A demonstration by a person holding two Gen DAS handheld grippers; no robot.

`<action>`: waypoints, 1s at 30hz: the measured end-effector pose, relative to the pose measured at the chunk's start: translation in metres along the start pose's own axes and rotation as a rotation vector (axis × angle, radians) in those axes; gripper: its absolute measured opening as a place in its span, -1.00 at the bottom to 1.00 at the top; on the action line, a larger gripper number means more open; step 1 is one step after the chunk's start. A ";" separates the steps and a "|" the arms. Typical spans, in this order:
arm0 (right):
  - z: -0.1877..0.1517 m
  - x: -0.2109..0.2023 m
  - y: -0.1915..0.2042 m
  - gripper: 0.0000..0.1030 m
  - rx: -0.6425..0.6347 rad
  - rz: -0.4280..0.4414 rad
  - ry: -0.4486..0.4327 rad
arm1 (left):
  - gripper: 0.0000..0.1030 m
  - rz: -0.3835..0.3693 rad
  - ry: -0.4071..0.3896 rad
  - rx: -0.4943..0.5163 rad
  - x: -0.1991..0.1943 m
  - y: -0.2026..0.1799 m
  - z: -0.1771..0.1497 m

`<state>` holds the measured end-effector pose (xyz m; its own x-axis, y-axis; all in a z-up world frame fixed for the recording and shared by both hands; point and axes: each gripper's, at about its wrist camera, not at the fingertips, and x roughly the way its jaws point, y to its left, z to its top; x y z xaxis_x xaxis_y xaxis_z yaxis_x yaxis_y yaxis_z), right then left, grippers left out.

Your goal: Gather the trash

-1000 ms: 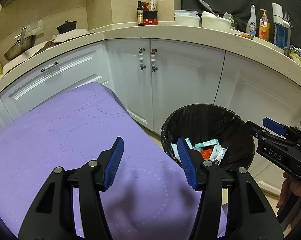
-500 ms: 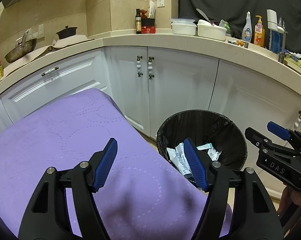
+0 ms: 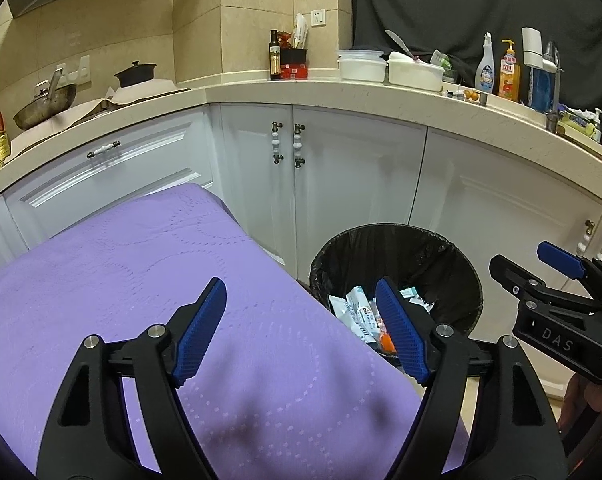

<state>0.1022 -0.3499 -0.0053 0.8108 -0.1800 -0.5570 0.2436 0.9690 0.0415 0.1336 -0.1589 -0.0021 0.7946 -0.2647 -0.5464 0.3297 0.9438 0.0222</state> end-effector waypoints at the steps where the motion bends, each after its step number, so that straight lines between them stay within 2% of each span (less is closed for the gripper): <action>1: 0.000 -0.002 0.000 0.46 0.000 -0.001 -0.003 | 0.47 0.001 -0.003 -0.001 -0.001 0.000 0.000; 30: -0.004 -0.019 -0.001 0.48 0.007 -0.012 -0.025 | 0.50 -0.011 -0.024 0.001 -0.016 -0.002 -0.002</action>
<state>0.0841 -0.3465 0.0020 0.8206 -0.1956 -0.5370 0.2567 0.9656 0.0406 0.1188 -0.1563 0.0050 0.8029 -0.2793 -0.5266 0.3387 0.9407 0.0175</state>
